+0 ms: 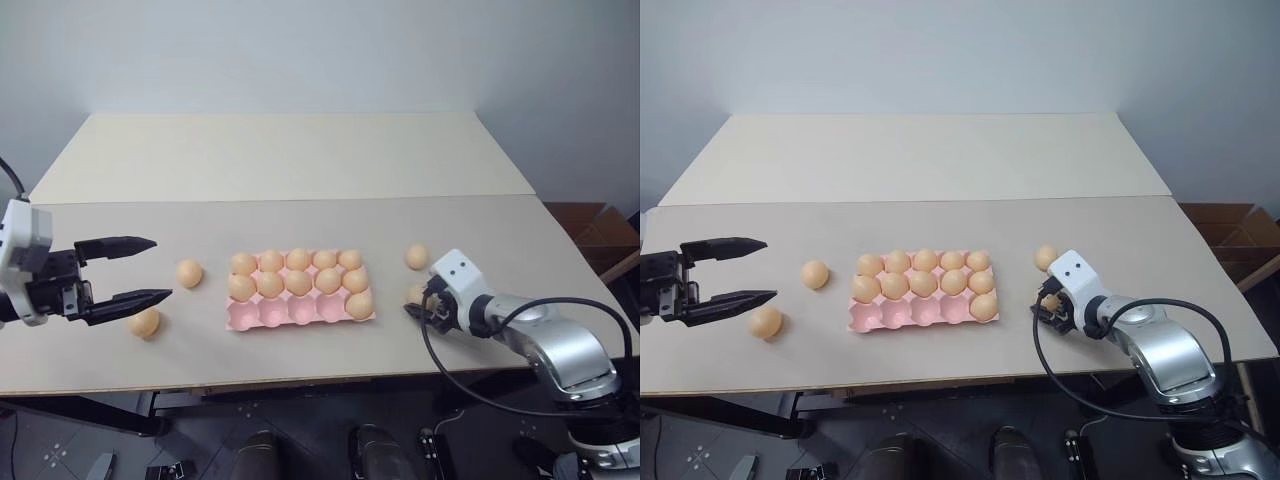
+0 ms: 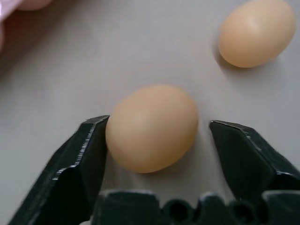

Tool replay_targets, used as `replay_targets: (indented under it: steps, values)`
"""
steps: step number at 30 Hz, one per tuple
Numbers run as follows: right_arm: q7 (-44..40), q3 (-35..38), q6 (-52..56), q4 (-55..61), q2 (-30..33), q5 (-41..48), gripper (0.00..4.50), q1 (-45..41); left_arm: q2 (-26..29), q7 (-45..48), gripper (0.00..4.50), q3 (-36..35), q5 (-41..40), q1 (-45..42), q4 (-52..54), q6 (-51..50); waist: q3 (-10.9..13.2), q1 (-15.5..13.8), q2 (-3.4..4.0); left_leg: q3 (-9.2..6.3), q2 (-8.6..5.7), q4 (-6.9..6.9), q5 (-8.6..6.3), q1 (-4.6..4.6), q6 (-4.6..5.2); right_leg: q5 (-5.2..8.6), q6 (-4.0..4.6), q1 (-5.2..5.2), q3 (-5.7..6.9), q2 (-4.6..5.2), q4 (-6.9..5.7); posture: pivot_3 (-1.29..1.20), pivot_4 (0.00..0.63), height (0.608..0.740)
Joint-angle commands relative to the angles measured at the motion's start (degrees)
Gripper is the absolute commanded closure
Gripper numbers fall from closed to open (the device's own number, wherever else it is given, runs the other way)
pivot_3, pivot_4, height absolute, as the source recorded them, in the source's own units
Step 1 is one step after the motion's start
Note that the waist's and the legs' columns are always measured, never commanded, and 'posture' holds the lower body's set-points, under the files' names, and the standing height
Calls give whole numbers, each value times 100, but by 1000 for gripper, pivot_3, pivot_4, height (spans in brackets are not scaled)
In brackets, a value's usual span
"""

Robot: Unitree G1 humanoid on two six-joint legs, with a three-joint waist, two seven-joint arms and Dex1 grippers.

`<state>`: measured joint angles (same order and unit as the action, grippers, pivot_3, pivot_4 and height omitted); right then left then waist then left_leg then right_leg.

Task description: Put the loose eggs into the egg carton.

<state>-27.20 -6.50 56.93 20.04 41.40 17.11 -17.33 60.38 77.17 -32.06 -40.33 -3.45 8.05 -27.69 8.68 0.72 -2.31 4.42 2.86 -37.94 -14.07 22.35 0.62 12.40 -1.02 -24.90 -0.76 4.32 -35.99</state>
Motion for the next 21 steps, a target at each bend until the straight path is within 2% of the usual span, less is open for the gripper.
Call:
replay_targets:
  steps: [1, 2, 4, 8, 10, 12, 16, 21]
  values:
    - [-62, 173, 71, 247, -50, 72, 1942, -90, 83, 8, 0, -150, -15, 47, 141, 34, 0, 0, 0, 0, 0, 0, 0, 0, 0, -1, -1, 0, 0, 0, 0, 0, 150, 740]
    - [-86, 245, 139, 310, -79, 138, 2237, -96, 79, 5, 0, -174, -23, 73, 168, 27, 0, 0, 0, 0, 0, 0, 0, 0, 0, -1, -3, 0, 0, 1, 1, 0, 150, 740]
    - [-175, 362, 140, 567, -42, 231, 2444, -122, 68, 17, 0, -219, -70, 110, 195, 9, 0, 1, 0, 1, 0, 0, 0, 0, 0, -2, -4, 0, -1, 1, 1, 0, 150, 740]
    - [-437, 682, 323, 1145, -109, 766, 2466, -497, 52, 18, 0, -204, -120, 88, 180, 20, 0, 14, 0, 0, 3, 0, 0, -1, 0, -1, -5, -2, -1, -1, -2, 0, 150, 740]
    - [-639, 594, 354, 1381, -81, 985, 2466, -793, 44, 42, 0, -169, -154, 37, 139, 20, 0, 25, 1, 1, 4, 0, 0, -3, 0, 0, -8, -3, -2, -3, -4, 0, 150, 740]
    - [-726, 379, 345, 1476, -152, 1075, 2466, -1049, 44, 85, 0, -153, -167, 6, 63, 30, 0, 21, 1, -1, 7, 0, 0, -4, 0, 0, -8, -3, 0, -5, -5, 0, 150, 740]
    - [-710, -527, 119, 1240, -735, 882, 2466, -1624, -15, 49, 0, -33, -127, -7, 113, 51, -3, 33, -5, 0, 7, 0, 0, -4, 0, -3, -2, -3, 0, -5, -4, 0, 150, 740]
    - [-659, -1382, -248, 775, -927, 275, 2466, -1679, -70, 58, 0, 37, -208, -98, 186, 4, -4, -20, -6, 0, 0, 0, 0, 3, 0, -3, -1, -4, 2, 2, -4, 0, 150, 740]
